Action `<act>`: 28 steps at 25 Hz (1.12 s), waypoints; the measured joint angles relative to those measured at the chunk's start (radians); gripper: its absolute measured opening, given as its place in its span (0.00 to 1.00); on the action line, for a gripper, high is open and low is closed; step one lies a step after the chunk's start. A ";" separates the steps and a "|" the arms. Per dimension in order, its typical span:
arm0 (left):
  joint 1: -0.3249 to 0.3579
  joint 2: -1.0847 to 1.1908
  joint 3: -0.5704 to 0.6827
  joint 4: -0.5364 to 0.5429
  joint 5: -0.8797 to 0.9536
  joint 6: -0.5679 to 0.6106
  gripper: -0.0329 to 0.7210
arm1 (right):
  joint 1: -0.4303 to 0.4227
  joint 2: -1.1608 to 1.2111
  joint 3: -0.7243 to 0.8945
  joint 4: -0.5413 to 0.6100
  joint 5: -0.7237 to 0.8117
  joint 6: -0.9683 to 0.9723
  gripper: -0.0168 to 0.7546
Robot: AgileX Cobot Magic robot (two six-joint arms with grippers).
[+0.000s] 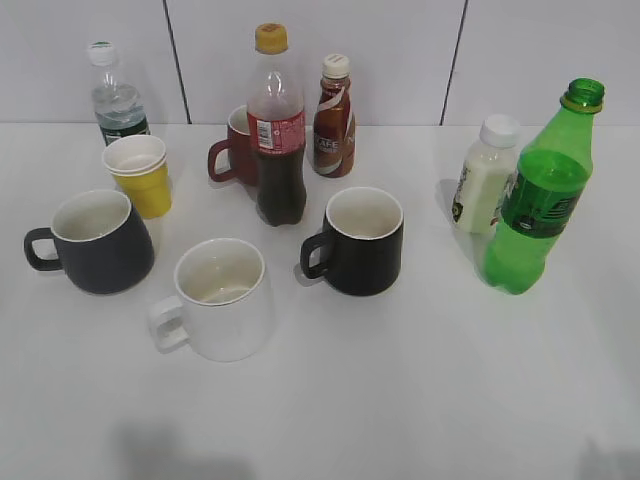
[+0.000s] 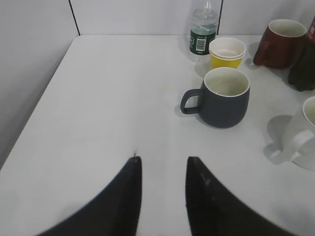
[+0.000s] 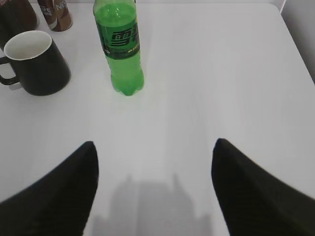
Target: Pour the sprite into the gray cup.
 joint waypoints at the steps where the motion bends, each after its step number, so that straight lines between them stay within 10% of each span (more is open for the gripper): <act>1: 0.000 0.000 0.000 0.000 0.000 0.000 0.36 | 0.000 0.000 0.000 0.000 0.000 0.000 0.72; 20: 0.000 0.019 -0.005 -0.014 -0.012 0.000 0.36 | 0.000 0.000 0.000 0.000 0.000 0.000 0.71; 28: 0.000 0.339 0.092 0.029 -0.896 0.000 0.36 | 0.000 0.000 0.000 0.001 0.000 -0.001 0.71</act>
